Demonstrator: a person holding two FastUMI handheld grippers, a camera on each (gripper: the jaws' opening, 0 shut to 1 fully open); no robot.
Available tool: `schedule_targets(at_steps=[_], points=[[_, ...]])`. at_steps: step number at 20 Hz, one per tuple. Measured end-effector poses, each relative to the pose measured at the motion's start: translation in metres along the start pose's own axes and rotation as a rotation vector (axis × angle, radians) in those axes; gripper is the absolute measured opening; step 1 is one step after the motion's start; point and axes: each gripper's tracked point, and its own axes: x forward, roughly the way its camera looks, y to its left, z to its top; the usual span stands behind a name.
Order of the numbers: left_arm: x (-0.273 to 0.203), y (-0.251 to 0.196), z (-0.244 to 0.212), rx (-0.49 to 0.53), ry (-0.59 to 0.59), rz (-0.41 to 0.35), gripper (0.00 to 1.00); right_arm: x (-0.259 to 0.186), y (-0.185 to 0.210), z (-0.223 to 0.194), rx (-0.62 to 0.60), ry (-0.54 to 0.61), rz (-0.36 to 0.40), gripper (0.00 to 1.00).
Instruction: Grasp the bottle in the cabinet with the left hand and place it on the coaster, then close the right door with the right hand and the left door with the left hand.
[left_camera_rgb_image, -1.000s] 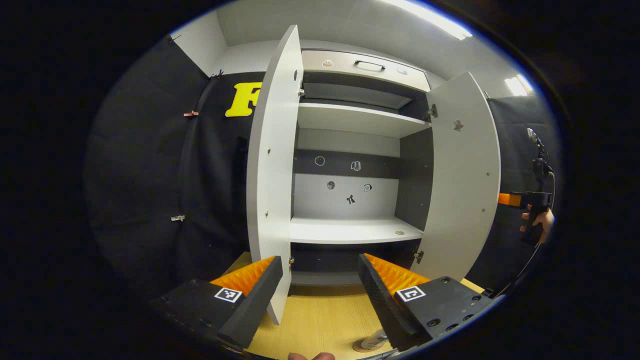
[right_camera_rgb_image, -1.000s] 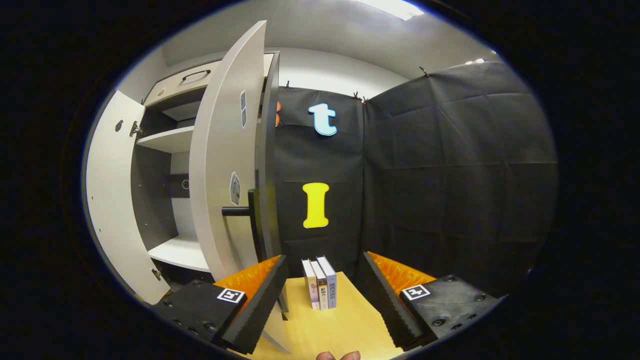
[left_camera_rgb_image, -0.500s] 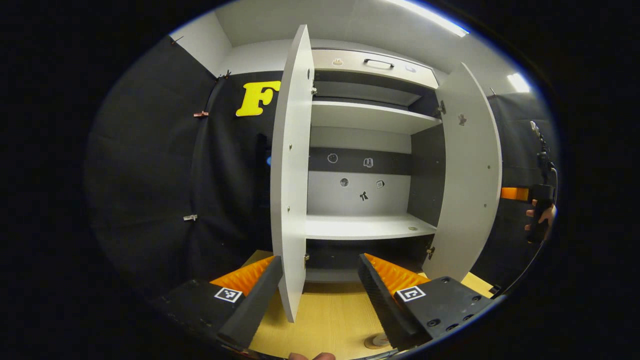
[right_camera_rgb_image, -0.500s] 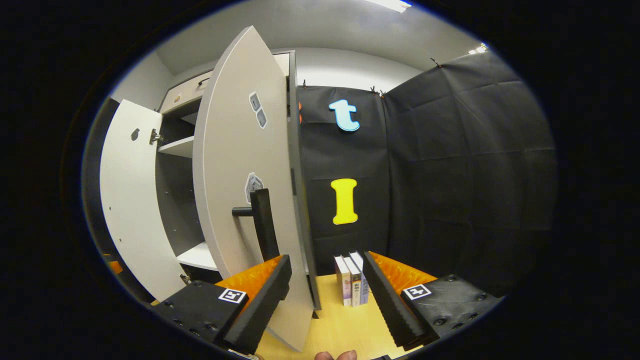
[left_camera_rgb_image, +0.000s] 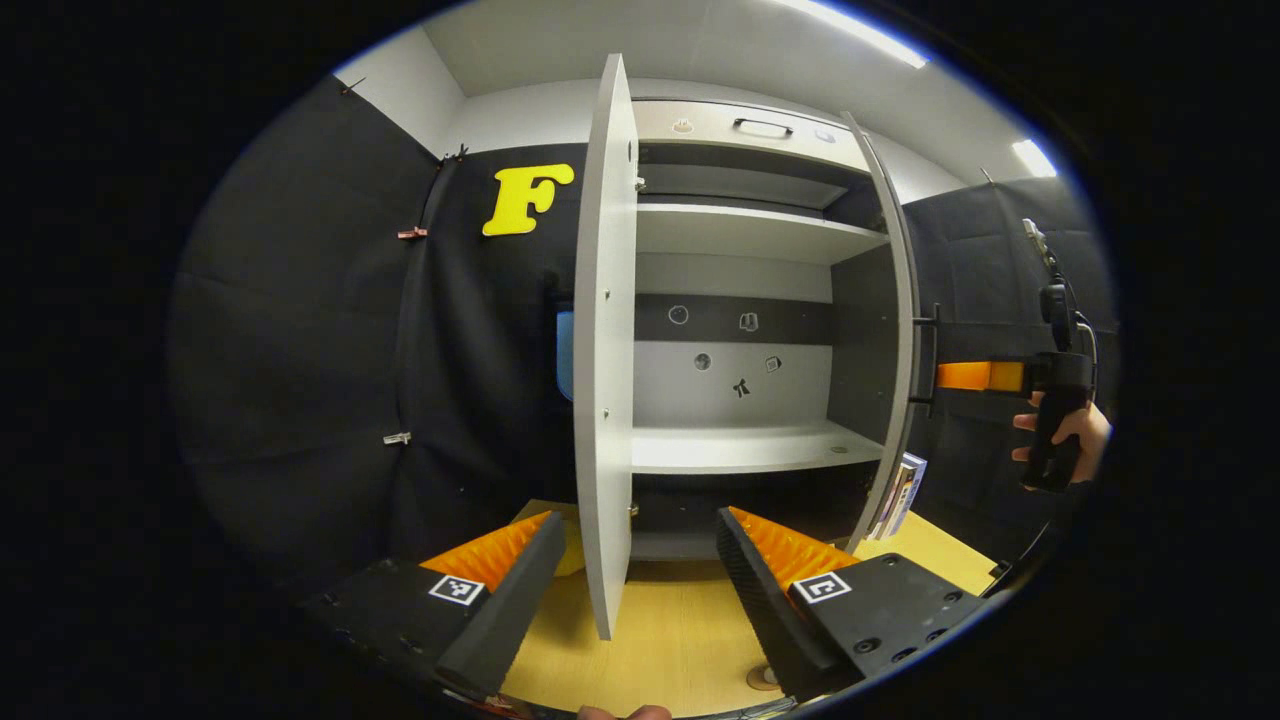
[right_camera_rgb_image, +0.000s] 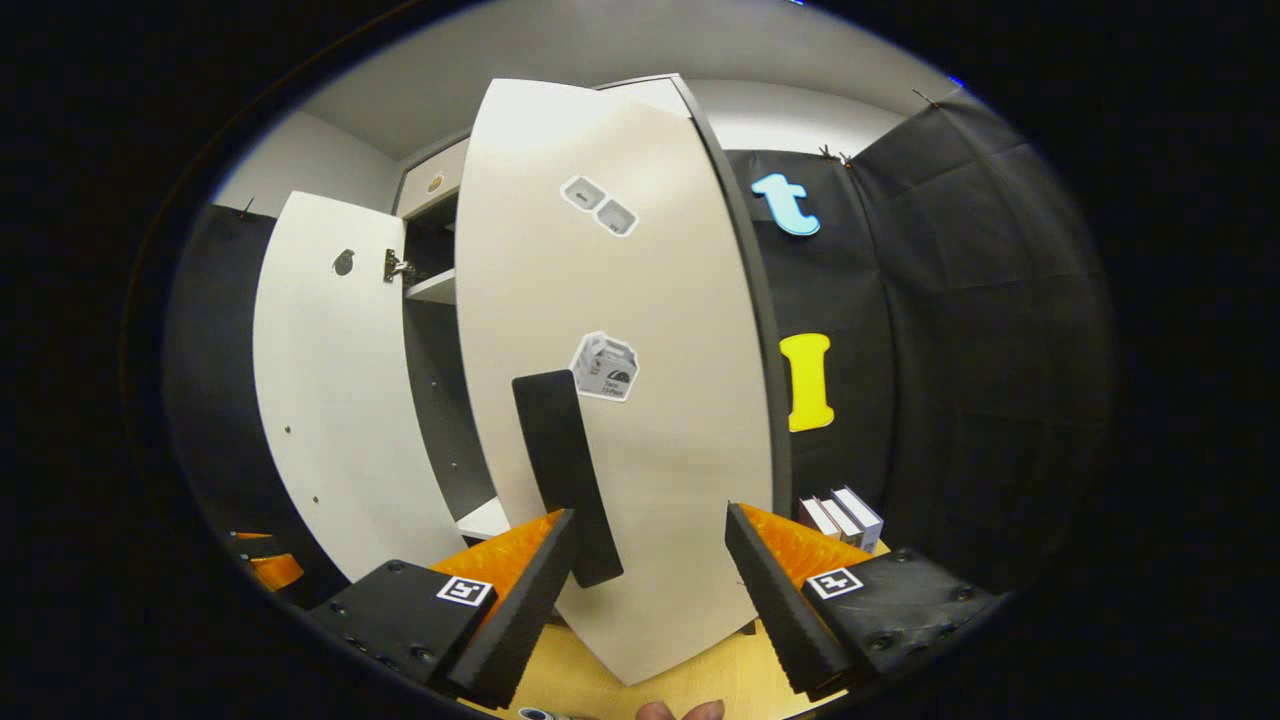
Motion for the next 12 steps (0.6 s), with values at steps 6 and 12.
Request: schedule_targets(at_steps=[6, 12], points=[[0.004, 0.017, -0.003, -0.018, 0.004, 0.034, 0.96, 0.029, 0.020, -0.002, 0.005, -0.007, 0.009, 0.98], [0.006, 0.028, -0.001, -0.027, -0.004, 0.052, 0.96, 0.052, 0.032, -0.005, -0.002, -0.009, 0.002, 0.98]])
